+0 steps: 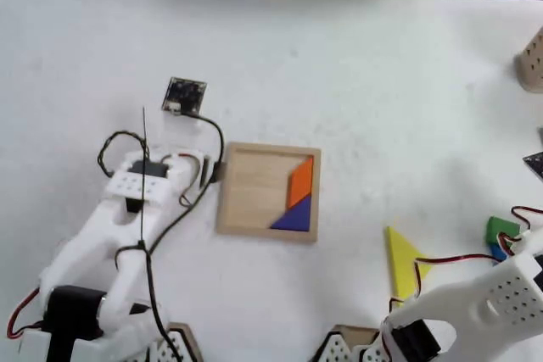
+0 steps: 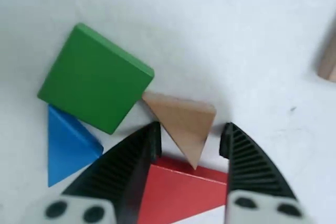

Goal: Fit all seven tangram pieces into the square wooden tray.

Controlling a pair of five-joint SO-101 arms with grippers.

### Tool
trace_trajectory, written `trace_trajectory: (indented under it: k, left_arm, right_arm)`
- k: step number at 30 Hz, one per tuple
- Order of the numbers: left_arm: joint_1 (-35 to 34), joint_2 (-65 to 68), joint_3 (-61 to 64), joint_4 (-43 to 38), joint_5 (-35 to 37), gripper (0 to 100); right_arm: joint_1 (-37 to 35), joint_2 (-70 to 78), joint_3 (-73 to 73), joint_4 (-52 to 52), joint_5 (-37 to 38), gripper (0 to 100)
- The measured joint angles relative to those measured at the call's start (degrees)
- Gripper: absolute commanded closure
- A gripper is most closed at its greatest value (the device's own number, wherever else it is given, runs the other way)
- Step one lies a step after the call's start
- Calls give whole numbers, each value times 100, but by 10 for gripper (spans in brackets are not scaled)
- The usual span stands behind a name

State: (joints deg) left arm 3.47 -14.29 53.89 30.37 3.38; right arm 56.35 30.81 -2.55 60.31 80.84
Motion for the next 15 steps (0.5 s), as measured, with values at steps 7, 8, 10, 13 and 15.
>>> trace_trajectory:
  k: [7, 8, 10, 13, 15]
  left_arm:
    - [0, 0, 0, 0, 0, 745]
    - [0, 0, 0, 0, 0, 745]
    - [0, 0, 0, 0, 0, 745]
    - [0, 0, 0, 0, 0, 745]
    - [0, 0, 0, 0, 0, 745]
  right_arm:
    - [-114, -35, -9, 0, -26, 811]
    - [-141, -70, 0, 0, -53, 811]
    - [-176, -88, 0, 0, -79, 811]
    - [-202, -88, 0, 0, -105, 811]
    - [-229, -88, 0, 0, -105, 811]
